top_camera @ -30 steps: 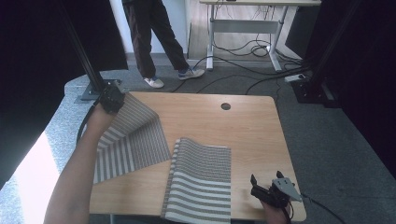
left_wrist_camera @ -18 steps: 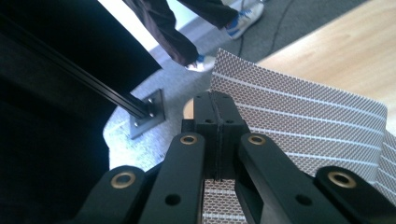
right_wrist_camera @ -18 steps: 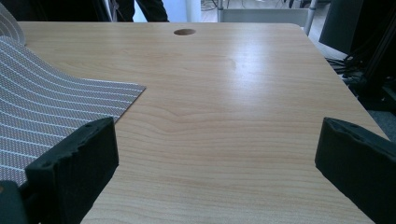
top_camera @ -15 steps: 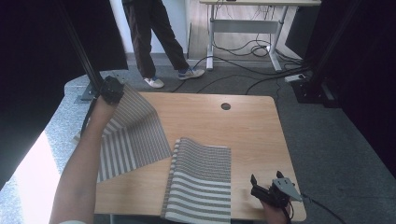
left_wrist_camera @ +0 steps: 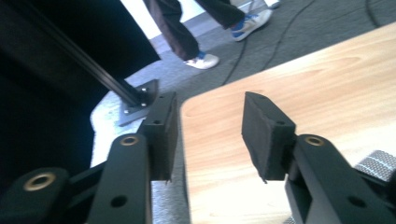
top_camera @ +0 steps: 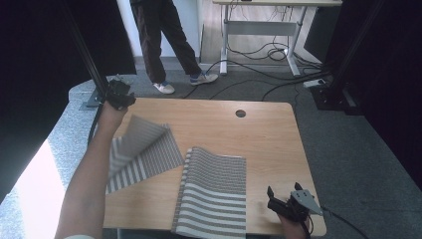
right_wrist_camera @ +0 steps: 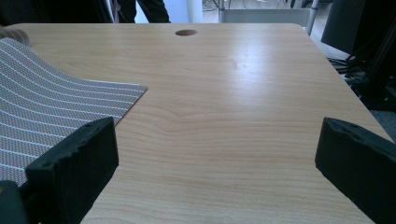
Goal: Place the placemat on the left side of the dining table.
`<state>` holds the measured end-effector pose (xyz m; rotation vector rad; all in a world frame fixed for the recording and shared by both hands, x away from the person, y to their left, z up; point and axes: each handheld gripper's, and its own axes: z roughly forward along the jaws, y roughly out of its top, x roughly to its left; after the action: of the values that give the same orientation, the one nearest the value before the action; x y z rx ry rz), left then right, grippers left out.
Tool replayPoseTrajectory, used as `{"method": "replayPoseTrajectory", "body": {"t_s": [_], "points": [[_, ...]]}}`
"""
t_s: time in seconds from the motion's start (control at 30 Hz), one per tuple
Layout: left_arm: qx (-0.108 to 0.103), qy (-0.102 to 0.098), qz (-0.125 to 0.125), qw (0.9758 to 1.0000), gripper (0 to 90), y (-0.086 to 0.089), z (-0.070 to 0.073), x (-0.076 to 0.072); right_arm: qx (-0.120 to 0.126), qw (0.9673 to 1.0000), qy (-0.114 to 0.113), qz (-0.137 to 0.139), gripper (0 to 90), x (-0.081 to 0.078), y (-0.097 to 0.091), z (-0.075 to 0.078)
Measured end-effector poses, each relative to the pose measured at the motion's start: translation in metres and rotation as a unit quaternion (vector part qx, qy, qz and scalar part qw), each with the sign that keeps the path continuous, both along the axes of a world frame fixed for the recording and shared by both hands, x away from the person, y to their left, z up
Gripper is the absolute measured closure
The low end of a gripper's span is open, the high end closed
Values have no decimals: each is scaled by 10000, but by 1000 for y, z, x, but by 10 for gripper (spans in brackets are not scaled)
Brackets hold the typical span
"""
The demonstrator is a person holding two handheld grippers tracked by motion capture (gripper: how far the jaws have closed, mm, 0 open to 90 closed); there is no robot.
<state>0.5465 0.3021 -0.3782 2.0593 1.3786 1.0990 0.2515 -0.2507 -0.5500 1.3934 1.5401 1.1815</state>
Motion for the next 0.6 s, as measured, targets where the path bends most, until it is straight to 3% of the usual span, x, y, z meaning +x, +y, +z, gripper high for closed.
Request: {"method": "replayPoseTrajectory", "body": {"t_s": [0.17,0.27,0.37,0.47,0.57,0.6], "points": [[-336,307,-132,9989,388,2,-15,-3,-8,10000,5,3,0,0,0,0],[-613,583,-474,9953,339,2,-24,-7,-16,10000,14,2,0,0,0,0],[-870,909,-863,9883,279,-2,-37,-15,-27,10000,18,11,0,1,0,0],[-827,1152,-1278,9816,206,-11,-55,-27,-23,10000,14,19,0,0,0,0],[-801,1361,-1671,9732,148,-20,-70,-41,-42,10000,10,29,0,0,0,0],[-745,1442,-1855,9692,141,-23,-75,-46,-45,10000,10,32,0,1,0,0]]}}
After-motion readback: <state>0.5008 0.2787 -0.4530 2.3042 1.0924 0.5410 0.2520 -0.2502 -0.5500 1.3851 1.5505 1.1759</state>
